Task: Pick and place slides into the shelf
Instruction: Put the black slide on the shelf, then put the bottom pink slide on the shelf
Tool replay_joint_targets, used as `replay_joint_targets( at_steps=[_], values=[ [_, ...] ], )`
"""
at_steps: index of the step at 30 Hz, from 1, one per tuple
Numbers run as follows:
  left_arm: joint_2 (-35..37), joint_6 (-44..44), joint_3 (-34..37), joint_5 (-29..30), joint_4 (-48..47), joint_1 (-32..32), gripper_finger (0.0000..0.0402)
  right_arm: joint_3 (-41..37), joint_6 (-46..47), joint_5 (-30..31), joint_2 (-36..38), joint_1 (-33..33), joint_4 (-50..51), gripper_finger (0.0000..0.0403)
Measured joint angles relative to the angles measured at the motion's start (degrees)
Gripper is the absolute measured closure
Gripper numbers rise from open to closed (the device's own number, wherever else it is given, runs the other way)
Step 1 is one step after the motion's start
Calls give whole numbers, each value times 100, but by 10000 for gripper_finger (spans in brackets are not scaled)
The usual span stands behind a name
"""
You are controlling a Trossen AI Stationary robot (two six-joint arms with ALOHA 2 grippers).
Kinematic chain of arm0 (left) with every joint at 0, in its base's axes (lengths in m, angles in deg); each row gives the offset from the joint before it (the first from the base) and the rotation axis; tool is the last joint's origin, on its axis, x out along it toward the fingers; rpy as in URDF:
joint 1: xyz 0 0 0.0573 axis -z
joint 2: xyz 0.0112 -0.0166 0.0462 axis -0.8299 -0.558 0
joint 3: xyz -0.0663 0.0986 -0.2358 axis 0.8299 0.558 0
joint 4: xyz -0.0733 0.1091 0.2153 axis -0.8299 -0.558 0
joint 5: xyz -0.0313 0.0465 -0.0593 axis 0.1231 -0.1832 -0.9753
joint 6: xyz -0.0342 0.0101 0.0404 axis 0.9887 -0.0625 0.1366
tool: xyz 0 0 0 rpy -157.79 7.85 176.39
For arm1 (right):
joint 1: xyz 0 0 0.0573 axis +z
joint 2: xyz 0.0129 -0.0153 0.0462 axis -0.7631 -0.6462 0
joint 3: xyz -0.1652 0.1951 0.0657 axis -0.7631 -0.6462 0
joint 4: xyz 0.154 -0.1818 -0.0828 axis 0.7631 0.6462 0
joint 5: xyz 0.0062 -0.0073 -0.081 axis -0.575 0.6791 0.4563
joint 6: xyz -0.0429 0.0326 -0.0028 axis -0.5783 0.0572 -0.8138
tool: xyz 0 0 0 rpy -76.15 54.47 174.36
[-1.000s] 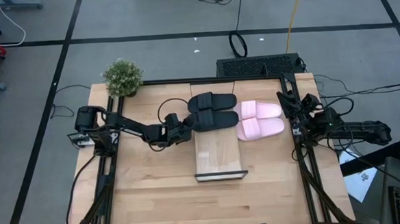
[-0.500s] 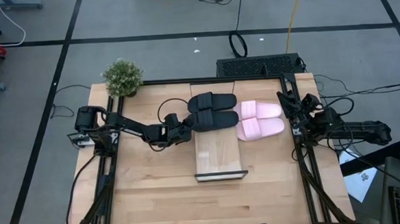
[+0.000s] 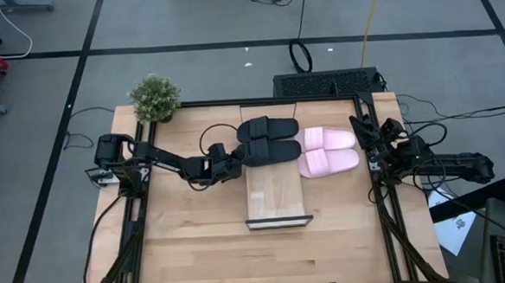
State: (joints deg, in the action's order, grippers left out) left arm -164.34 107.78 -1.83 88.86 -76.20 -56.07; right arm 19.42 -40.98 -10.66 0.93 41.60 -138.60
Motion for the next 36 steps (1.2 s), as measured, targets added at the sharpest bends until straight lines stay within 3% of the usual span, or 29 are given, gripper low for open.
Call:
replay_joint_targets(
  at_steps=[19,30,36],
  values=[
    [45,84,0,39,-52,-4,272,-2,22,-2,0,0,1,266],
    [996,-94,2,199,-1713,-4,272,-2,-25,-2,0,0,4,266],
    [1209,-70,2,199,-2126,-4,272,0,-38,0,0,0,-3,266]
  ],
)
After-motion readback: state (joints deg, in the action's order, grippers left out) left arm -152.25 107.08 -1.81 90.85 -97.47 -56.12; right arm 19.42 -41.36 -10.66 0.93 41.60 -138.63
